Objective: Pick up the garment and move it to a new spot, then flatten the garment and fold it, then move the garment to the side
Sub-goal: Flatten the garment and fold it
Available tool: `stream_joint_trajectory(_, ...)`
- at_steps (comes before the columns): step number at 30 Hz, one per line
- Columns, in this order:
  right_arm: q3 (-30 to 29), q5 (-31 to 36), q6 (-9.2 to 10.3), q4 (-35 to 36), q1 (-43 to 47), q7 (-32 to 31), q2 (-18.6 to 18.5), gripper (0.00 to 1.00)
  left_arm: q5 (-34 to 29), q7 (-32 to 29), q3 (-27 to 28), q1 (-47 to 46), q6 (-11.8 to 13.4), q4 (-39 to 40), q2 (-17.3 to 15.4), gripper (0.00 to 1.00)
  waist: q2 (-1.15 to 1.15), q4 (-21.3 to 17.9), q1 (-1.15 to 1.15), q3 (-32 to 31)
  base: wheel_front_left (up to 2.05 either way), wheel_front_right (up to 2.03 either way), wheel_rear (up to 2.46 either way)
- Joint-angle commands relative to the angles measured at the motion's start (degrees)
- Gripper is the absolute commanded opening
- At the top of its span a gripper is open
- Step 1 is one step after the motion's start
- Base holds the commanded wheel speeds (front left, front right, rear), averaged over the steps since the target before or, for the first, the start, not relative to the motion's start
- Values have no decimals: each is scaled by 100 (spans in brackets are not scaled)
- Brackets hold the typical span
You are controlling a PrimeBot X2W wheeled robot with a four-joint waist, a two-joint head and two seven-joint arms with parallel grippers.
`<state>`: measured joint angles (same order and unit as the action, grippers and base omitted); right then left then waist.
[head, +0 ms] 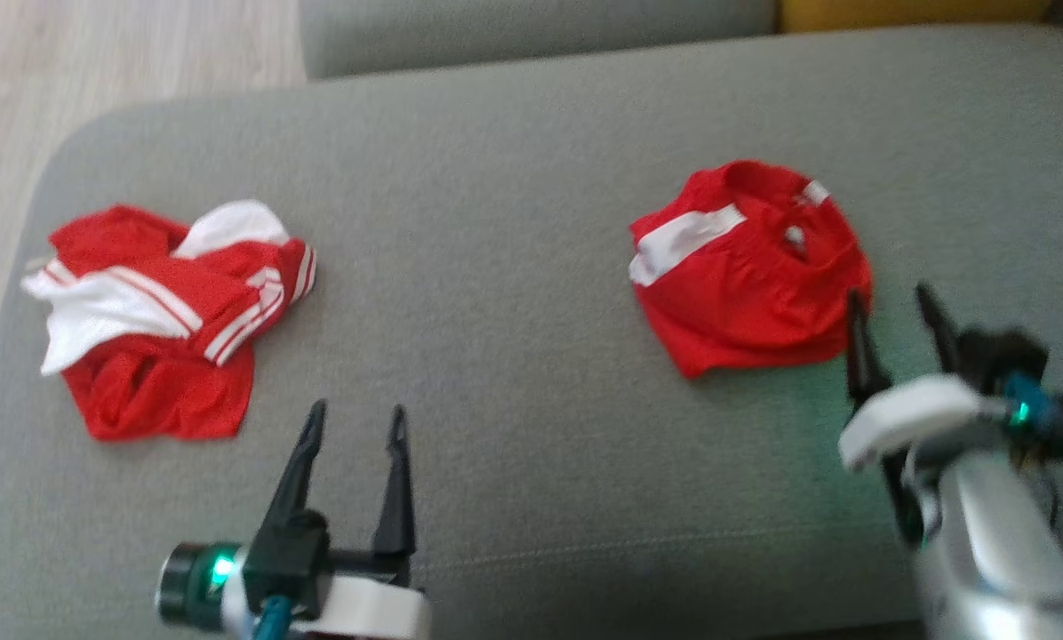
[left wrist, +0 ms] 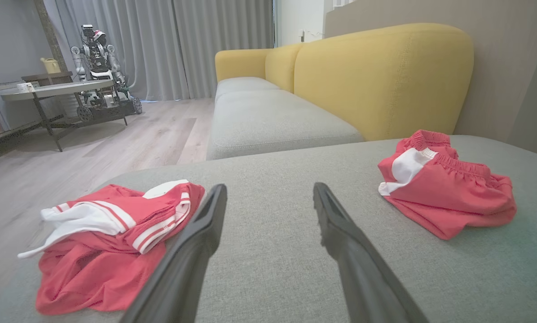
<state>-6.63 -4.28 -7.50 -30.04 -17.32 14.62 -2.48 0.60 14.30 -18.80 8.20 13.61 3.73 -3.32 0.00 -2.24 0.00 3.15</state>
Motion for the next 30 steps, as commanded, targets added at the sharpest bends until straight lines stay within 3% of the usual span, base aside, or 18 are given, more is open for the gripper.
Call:
stream_joint_trajectory(1,-142,295,1,-468,-695,31,-40,100,-66,70,29,-374,-28,201,44,100,0,154,0,287,0,0,0)
stream_joint_trajectory(3,-619,346,1,-1169,-1191,-164,-40,100,-105,70,-91,-514,-59,177,44,100,0,255,0,430,0,0,0)
stream_joint_trajectory(12,-2015,1104,1,-2475,-2716,-531,-182,100,-189,70,-454,-1099,-12,161,44,100,0,536,0,1100,0,0,0)
stream_joint_trajectory(17,-2098,1280,1,-2983,-3356,-574,-378,100,-222,70,-605,-1363,17,102,40,100,0,614,0,1440,0,0,0)
stream_joint_trajectory(25,-1961,1821,1,-3749,-3954,-1376,-754,100,-197,70,-812,-1682,107,35,39,100,0,689,0,1729,0,0,0)
stream_joint_trajectory(26,-1916,1804,1,-3842,-4006,-1408,-723,88,-186,70,-827,-1697,121,24,36,100,0,683,0,1726,0,0,0)
stream_joint_trajectory(27,-1852,1760,1,-3928,-4059,-1405,-678,31,-175,70,-836,-1707,138,14,31,100,0,670,0,1718,0,0,0)
stream_joint_trajectory(28,-1772,1723,1,-3992,-4096,-1368,-655,0,-156,70,-840,-1710,153,9,27,100,0,648,0,1699,0,0,0)
stream_joint_trajectory(30,-1620,1720,1,-4012,-4123,-1135,-728,0,-121,70,-836,-1706,185,13,20,100,0,586,0,1650,0,0,0)
